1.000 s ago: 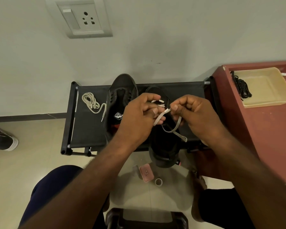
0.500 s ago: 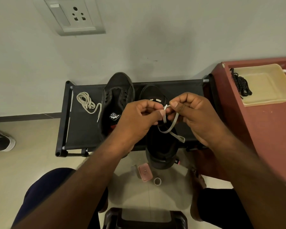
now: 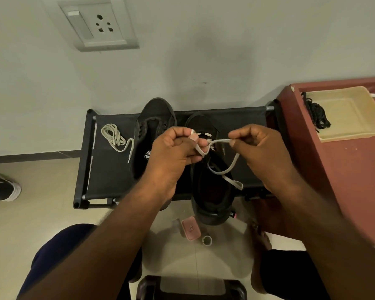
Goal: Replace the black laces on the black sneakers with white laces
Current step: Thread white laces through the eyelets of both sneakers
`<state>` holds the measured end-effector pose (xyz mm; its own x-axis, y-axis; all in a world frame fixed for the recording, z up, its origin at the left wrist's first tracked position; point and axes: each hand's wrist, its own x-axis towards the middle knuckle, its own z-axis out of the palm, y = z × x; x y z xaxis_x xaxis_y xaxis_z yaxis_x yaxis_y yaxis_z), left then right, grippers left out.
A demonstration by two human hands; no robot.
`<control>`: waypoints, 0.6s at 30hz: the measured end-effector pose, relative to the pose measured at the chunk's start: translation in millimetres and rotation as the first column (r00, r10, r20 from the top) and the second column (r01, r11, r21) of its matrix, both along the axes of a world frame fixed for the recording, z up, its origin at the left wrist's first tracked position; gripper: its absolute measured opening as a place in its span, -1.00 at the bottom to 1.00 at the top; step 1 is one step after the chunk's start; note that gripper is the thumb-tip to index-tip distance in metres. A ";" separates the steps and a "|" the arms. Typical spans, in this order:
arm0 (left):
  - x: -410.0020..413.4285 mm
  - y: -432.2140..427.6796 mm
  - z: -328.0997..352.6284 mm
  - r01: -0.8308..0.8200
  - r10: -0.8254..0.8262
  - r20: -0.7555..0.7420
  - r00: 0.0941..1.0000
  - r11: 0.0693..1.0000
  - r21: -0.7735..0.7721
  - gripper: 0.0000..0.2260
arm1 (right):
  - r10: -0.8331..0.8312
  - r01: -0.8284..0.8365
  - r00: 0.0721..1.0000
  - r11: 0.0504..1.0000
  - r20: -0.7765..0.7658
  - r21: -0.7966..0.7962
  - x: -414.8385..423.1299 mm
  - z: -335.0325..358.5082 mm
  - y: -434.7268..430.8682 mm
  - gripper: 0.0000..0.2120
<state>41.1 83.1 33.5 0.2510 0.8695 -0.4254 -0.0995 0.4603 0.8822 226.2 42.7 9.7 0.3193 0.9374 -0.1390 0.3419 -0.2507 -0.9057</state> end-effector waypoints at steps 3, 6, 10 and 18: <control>4.8 -4.6 -3.3 0.068 -0.044 -0.158 0.987 0.986 0.153 -0.97 | -0.019 0.007 0.989 0.996 0.146 0.085 -3.5 8.1 -0.9 -0.80; 8.5 -7.1 -5.1 0.096 -0.039 -0.216 0.976 0.960 0.263 -0.98 | 0.188 -0.174 0.977 0.975 -0.097 0.136 -17.0 13.5 -5.6 -0.73; 10.1 -9.0 -4.9 0.096 -0.064 -0.159 0.985 0.975 0.201 -0.91 | 0.242 -0.227 0.966 0.962 -0.089 0.154 -29.8 10.2 -9.1 -0.74; 4.6 -13.1 -19.8 0.429 -0.176 -0.698 0.694 0.879 0.206 -0.81 | -0.146 0.204 0.852 0.977 -0.502 0.062 -14.3 19.2 -0.6 -0.89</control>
<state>45.7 70.0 13.8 0.3019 0.9088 -0.2879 0.6382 0.0317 0.7692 211.9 42.1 28.9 0.3968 0.8907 -0.2220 -0.1960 -0.1541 -0.9684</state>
